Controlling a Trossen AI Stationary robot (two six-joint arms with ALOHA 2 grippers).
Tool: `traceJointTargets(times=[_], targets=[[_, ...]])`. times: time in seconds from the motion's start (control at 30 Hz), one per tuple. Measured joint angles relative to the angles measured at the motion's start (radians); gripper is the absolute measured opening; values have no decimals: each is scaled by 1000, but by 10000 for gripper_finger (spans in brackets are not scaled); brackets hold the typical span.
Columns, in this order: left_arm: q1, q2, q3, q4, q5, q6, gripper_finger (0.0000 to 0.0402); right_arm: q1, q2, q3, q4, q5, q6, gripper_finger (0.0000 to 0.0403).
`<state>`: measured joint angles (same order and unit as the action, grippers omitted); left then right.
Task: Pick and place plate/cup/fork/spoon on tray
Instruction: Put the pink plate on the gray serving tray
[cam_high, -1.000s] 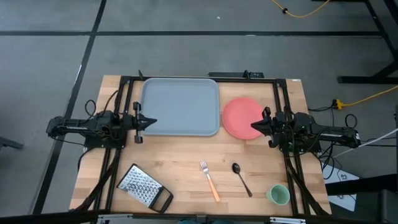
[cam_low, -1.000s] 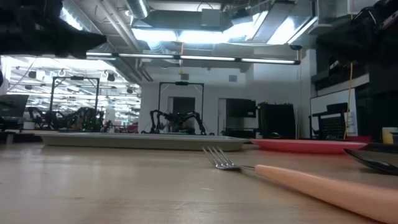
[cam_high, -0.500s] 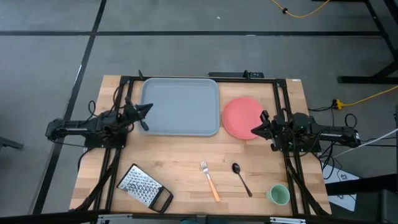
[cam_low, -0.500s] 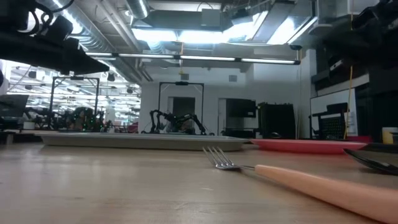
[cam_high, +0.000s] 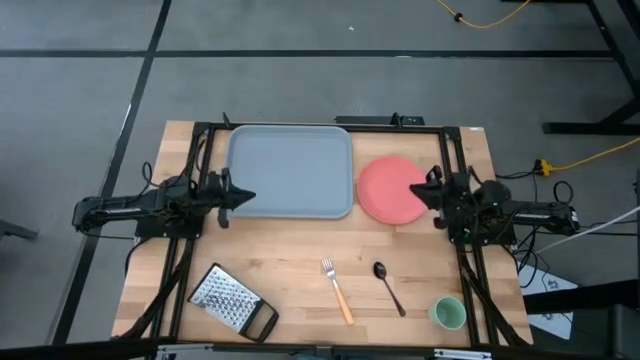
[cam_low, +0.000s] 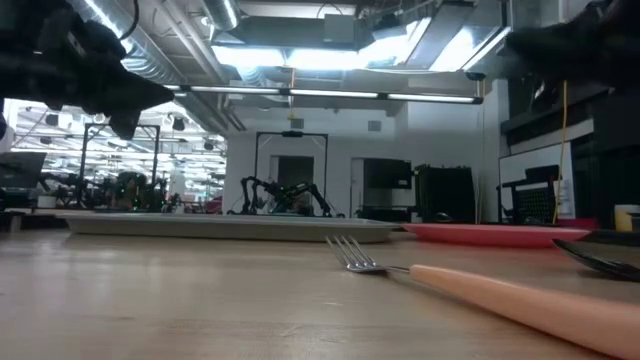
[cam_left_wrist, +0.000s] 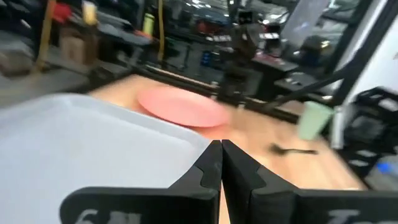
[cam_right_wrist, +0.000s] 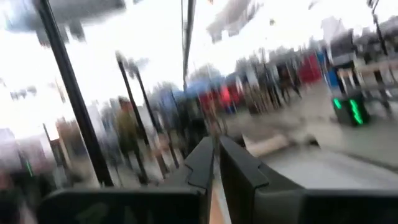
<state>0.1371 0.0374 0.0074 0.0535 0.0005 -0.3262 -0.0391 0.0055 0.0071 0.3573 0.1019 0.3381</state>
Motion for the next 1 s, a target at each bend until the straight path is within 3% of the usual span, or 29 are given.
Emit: traceJointTargets(times=[0.07,0.23,0.3,0.4,0.67,0.8,0.9,1.0], targets=[[0,0,0,32,-1,-26,0,0,0,0,136,-42,-32,33],[0,0,0,208,-64,-1,0,2,0,5,628,-342,-290,33],[0,0,0,251,-65,27,0,2,0,30,677,-414,-370,33],[0,0,0,261,-66,46,0,2,28,102,499,-351,-452,33],[0,3,0,225,-66,102,0,1,324,377,-413,166,-447,33],[0,3,0,200,-67,143,0,1,462,448,-747,199,-261,33],[0,3,0,199,-67,153,0,1,536,453,-783,200,-219,33],[0,3,0,200,-67,152,0,1,601,454,-758,151,-282,33]])
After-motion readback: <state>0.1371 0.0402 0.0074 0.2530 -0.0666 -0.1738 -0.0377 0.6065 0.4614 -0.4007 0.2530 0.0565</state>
